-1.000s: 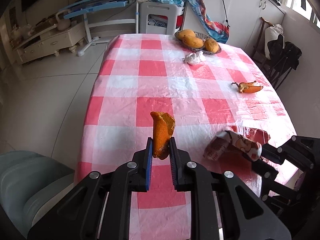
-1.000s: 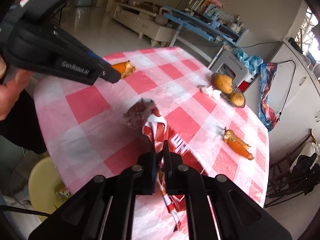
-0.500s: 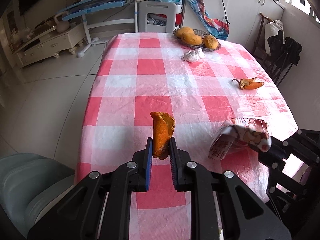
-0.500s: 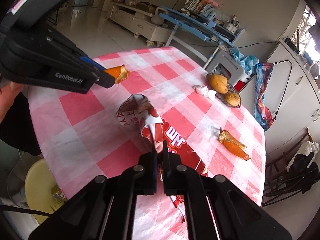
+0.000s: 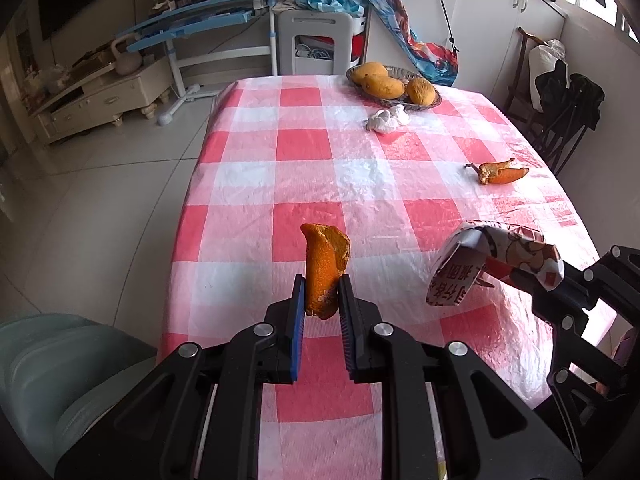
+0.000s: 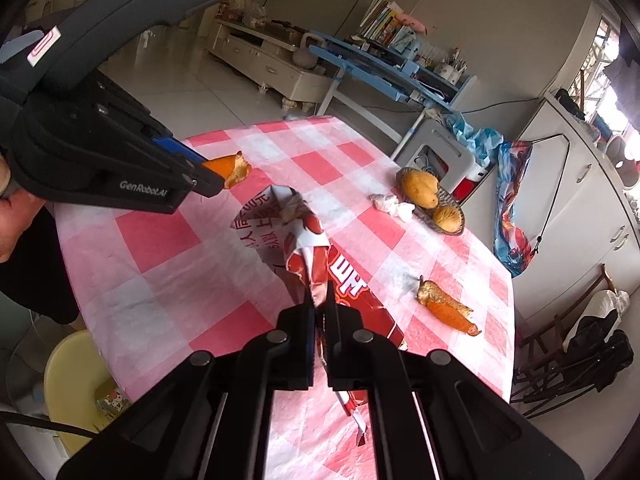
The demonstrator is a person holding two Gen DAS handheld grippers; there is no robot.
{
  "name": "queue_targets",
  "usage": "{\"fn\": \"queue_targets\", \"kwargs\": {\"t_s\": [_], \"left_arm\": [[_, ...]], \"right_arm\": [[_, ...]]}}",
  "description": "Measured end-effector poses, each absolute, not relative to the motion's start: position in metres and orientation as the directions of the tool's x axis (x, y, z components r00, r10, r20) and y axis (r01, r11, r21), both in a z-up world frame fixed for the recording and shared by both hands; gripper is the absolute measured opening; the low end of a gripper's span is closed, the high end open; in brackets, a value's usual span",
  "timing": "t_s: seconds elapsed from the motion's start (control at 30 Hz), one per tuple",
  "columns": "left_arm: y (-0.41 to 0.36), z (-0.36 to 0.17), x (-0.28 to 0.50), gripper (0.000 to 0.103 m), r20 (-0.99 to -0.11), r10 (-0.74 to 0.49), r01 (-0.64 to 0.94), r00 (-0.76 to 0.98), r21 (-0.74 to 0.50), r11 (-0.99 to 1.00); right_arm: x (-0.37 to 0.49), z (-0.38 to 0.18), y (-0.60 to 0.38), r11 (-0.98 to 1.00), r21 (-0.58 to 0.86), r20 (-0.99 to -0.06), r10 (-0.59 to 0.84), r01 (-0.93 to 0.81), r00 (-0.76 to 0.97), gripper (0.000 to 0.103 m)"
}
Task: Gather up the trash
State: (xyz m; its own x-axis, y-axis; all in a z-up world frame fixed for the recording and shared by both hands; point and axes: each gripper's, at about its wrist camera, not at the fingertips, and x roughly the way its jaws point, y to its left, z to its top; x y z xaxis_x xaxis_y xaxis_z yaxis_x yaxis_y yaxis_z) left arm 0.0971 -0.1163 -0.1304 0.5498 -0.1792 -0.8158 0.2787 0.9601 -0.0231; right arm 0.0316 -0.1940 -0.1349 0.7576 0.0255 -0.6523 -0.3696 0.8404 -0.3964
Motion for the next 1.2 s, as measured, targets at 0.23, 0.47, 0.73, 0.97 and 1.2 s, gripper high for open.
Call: {"fn": "queue_targets", "kwargs": {"t_s": [0.23,0.47,0.73,0.97,1.2], "left_arm": [[-0.1161,-0.1283,0.0965,0.016,-0.808,-0.176,0.276,0.563,-0.017,0.961],[-0.1167,-0.1257,0.0958,0.016,-0.799,-0.169,0.272,0.578,-0.007,0.962],[-0.1166,-0.1239,0.095,0.016,-0.793,-0.165,0.269,0.587,-0.001,0.963],[-0.1155,-0.1228,0.0952,0.016,-0.79,-0.162,0.262,0.592,-0.002,0.965],[-0.1146,-0.1224,0.0955,0.016,-0.79,-0.162,0.261,0.592,-0.002,0.965]], "right_arm": [[0.0301,-0.1303,-0.1954,0.845,-0.401,-0.633,0.025,-0.355,0.774,0.004],[0.0279,-0.1258,-0.1951,0.845,-0.405,-0.613,0.033,-0.35,0.79,0.004],[0.0269,-0.1264,-0.1925,0.835,-0.415,-0.612,0.037,-0.36,0.79,0.004],[0.0259,-0.1276,-0.1898,0.827,-0.424,-0.614,0.038,-0.37,0.788,0.004],[0.025,-0.1284,-0.1887,0.824,-0.428,-0.614,0.036,-0.371,0.788,0.004]]}}
